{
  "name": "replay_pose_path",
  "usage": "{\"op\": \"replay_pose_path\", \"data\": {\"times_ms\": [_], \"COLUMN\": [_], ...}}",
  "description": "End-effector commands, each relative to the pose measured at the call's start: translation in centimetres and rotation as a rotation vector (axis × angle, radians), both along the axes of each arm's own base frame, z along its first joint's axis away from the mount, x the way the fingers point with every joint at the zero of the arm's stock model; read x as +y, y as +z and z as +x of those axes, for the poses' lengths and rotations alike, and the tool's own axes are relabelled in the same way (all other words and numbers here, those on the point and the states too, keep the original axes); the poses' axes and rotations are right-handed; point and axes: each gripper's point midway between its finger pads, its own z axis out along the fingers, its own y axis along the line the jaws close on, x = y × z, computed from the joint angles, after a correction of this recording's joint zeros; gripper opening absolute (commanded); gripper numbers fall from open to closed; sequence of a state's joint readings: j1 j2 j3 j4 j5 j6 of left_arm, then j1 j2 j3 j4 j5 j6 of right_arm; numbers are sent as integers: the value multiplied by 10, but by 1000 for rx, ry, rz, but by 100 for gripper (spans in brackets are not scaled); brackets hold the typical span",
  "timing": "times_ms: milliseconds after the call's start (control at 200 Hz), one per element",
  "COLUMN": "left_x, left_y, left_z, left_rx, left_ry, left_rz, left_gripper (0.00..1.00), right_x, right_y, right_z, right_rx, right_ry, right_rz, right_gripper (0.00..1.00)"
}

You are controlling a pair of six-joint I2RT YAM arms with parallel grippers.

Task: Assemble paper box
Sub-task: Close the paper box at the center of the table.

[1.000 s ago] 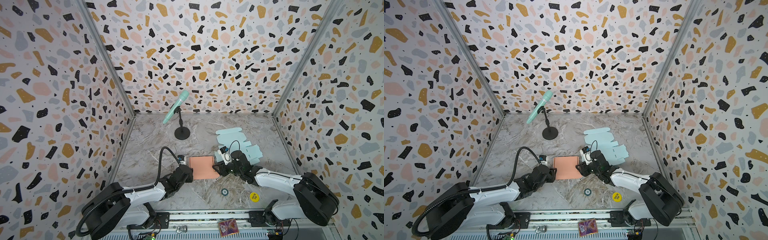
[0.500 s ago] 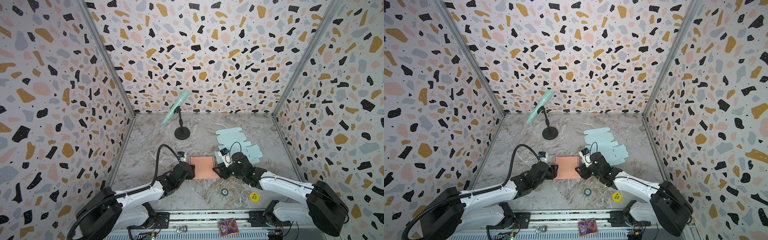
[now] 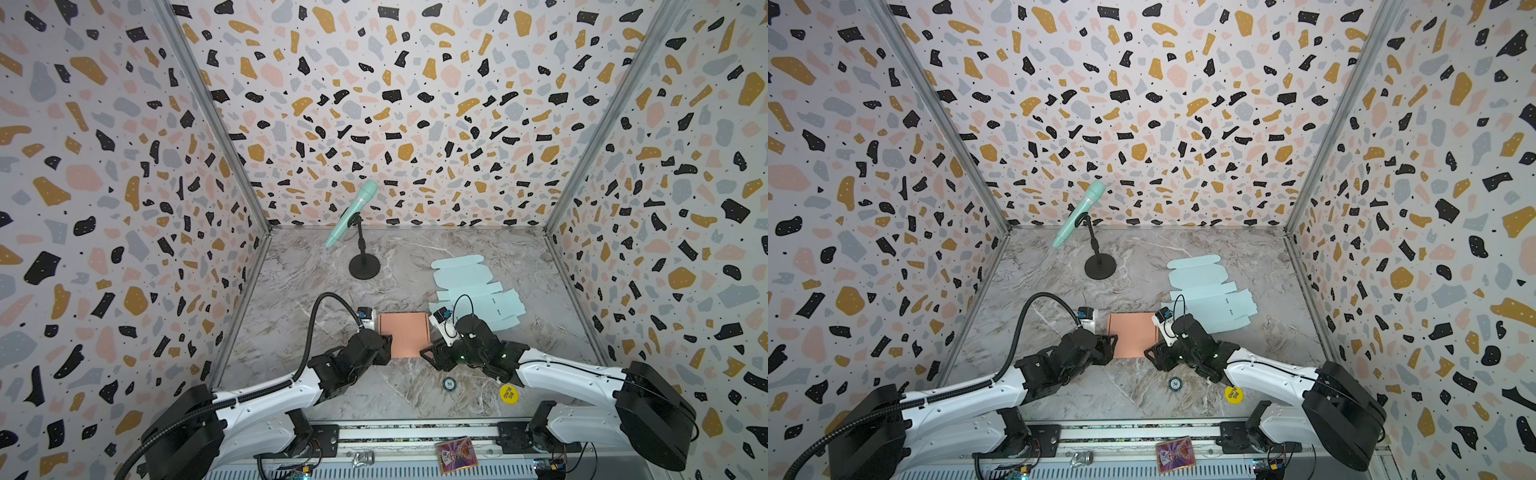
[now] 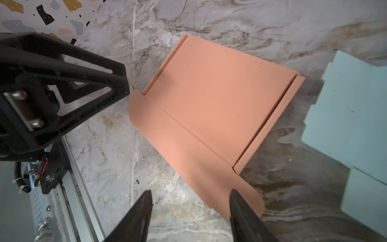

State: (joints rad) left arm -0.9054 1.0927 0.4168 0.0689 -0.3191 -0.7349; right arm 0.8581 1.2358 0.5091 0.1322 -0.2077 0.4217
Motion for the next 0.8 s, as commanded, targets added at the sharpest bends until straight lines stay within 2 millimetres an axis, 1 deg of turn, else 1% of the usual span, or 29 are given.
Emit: {"op": "replay_pose_path", "data": {"times_ms": [0,130,210,521,651,796], "left_x": [0,0,-1,-4,-5,-8], "left_y": [-9,-13,-14,-21,-26,-27], "left_z": [-3,-5,-7,-13,-16,-20], "left_rx": [14,20,21,34,42,44], "left_ry": [3,5,3,-2,-4,-11], "left_rz": [1,4,-3,-16,-27,-46], "left_gripper": [57,60,60,61,61,61], "right_x": [-1,-4,-3,-2,0,2], "right_y": [-3,-10,-13,-20,-23,-26], "right_z": [0,-1,-2,-3,-5,-9], "right_rx": [6,18,26,44,59,76], "right_ry": [-19,-33,-32,-31,-26,-20], "right_rz": [5,-2,-1,2,10,23], "right_gripper": [64,69,70,70,71,71]}}
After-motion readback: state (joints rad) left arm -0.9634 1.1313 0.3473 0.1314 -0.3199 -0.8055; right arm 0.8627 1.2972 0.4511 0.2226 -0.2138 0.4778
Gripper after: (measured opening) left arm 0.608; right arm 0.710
